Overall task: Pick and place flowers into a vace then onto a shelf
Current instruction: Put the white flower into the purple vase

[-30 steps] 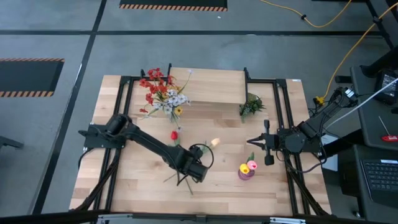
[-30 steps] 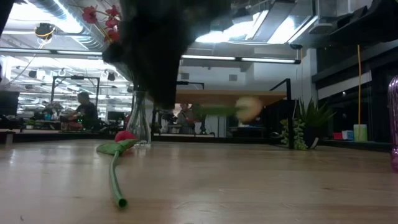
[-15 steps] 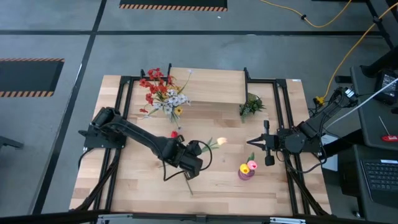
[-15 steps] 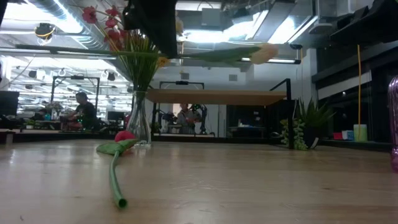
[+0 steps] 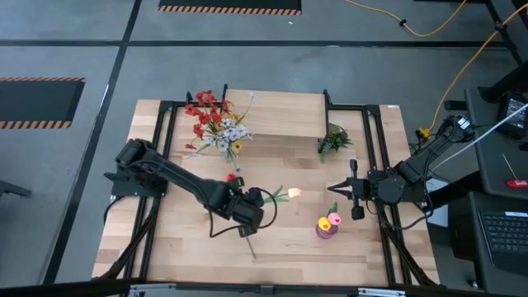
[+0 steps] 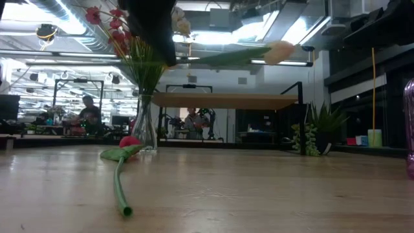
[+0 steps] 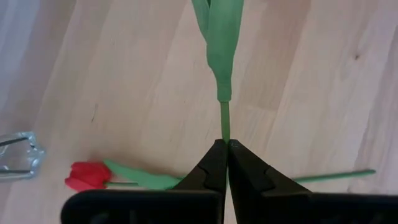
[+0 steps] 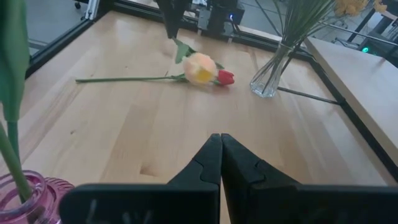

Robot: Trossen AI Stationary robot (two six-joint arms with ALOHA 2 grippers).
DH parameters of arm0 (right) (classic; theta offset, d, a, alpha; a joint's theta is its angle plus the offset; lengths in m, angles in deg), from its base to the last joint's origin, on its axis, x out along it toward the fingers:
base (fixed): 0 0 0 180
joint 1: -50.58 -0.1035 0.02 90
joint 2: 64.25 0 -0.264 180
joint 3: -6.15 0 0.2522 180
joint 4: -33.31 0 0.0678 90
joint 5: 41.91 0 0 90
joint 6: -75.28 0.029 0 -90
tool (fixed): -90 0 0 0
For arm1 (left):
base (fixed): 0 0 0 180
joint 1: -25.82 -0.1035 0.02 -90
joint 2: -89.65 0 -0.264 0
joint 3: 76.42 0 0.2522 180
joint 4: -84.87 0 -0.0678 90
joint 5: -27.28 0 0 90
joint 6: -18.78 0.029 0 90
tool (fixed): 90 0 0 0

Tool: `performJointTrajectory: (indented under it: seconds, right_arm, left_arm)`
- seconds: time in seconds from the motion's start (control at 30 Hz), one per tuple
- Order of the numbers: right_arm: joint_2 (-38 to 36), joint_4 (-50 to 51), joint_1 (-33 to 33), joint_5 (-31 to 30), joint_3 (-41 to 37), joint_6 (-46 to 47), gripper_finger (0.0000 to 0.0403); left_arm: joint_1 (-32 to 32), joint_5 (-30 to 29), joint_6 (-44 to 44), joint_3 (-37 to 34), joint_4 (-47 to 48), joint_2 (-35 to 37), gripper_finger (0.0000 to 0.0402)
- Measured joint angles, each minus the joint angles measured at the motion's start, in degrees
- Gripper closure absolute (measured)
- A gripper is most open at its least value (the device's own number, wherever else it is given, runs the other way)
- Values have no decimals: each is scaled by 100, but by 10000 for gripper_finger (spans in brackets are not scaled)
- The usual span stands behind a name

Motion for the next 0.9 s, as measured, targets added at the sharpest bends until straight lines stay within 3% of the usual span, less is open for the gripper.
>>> performJointTrajectory:
  seconds: [0.17,0.53,0.7,0.9]
  right_arm:
    - [-2,-13,-1,-2,0,-5,396]
    - [-3,-314,0,-5,0,-37,396]
    - [-4,-505,1,-7,0,-57,395]
    - [-4,-760,1,-7,0,-66,395]
  left_arm:
    - [0,-110,137,-992,-1239,489,398]
    - [-355,-186,1475,-3181,-4968,1377,398]
    - [-691,279,2517,-3737,-6801,1401,398]
    - [-1033,500,3171,-4118,-8125,1401,398]
